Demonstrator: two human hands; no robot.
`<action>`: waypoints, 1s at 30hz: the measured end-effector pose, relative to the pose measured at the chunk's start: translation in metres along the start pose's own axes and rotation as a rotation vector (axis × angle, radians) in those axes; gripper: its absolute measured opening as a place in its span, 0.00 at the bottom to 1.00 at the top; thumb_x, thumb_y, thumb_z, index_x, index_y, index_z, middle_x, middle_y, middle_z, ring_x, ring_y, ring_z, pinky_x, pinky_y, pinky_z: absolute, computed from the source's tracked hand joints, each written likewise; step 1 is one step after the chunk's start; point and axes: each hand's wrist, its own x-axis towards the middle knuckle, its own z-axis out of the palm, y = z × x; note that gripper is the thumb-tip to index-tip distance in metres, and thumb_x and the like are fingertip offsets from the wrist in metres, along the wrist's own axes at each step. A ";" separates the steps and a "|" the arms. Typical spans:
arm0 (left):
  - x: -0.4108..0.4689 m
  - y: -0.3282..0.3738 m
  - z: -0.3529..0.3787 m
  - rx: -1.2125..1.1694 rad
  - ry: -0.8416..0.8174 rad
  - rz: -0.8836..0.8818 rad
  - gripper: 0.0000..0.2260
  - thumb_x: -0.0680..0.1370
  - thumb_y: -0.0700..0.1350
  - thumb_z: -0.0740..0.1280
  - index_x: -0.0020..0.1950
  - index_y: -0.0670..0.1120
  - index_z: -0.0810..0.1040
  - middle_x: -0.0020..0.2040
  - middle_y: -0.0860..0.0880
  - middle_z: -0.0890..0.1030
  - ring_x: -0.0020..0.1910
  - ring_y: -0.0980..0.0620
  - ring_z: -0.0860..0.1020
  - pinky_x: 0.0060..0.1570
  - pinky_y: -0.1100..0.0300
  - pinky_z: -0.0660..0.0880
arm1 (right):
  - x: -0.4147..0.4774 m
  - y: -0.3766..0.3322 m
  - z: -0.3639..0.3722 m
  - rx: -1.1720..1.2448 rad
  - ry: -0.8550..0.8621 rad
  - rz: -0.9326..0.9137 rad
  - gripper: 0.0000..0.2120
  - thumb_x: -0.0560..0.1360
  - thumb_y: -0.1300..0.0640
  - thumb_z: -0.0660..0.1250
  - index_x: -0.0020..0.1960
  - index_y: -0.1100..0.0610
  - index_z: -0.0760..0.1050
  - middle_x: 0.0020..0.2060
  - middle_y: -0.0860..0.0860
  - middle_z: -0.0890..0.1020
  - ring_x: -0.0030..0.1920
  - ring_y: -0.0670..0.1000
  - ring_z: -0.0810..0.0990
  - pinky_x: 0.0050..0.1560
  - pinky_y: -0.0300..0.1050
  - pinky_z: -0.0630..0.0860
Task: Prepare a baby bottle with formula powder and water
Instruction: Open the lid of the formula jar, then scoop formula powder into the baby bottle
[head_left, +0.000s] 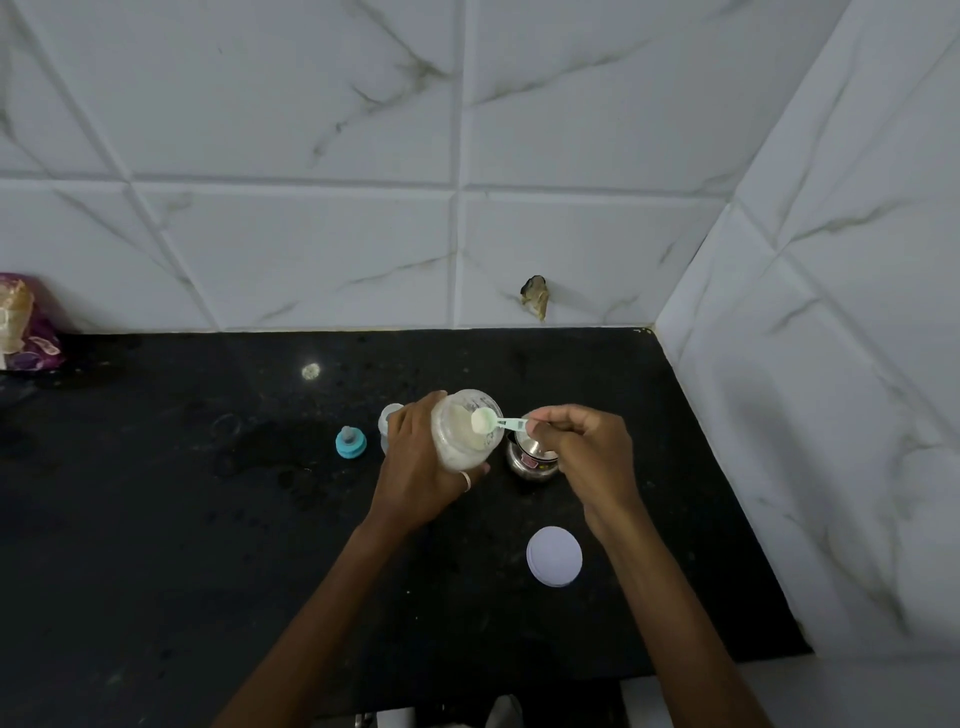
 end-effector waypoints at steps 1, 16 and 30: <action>0.001 -0.001 0.001 0.000 -0.002 -0.005 0.42 0.63 0.62 0.79 0.71 0.48 0.70 0.67 0.52 0.73 0.67 0.52 0.71 0.65 0.75 0.56 | 0.001 -0.001 0.000 0.005 0.008 -0.002 0.06 0.74 0.61 0.76 0.46 0.51 0.87 0.39 0.46 0.88 0.42 0.45 0.86 0.43 0.35 0.78; 0.012 -0.015 0.040 -0.279 0.069 -0.204 0.35 0.59 0.54 0.85 0.63 0.57 0.75 0.58 0.57 0.81 0.58 0.57 0.81 0.57 0.52 0.80 | 0.022 -0.022 0.001 0.213 0.070 0.128 0.06 0.74 0.63 0.75 0.47 0.54 0.87 0.42 0.54 0.88 0.36 0.45 0.81 0.35 0.37 0.76; 0.025 -0.040 0.078 -0.330 0.032 -0.304 0.36 0.59 0.51 0.85 0.64 0.56 0.74 0.59 0.60 0.78 0.60 0.66 0.76 0.57 0.72 0.71 | 0.028 -0.025 -0.007 0.222 0.088 0.169 0.06 0.75 0.63 0.75 0.48 0.52 0.87 0.41 0.51 0.88 0.38 0.45 0.82 0.46 0.47 0.79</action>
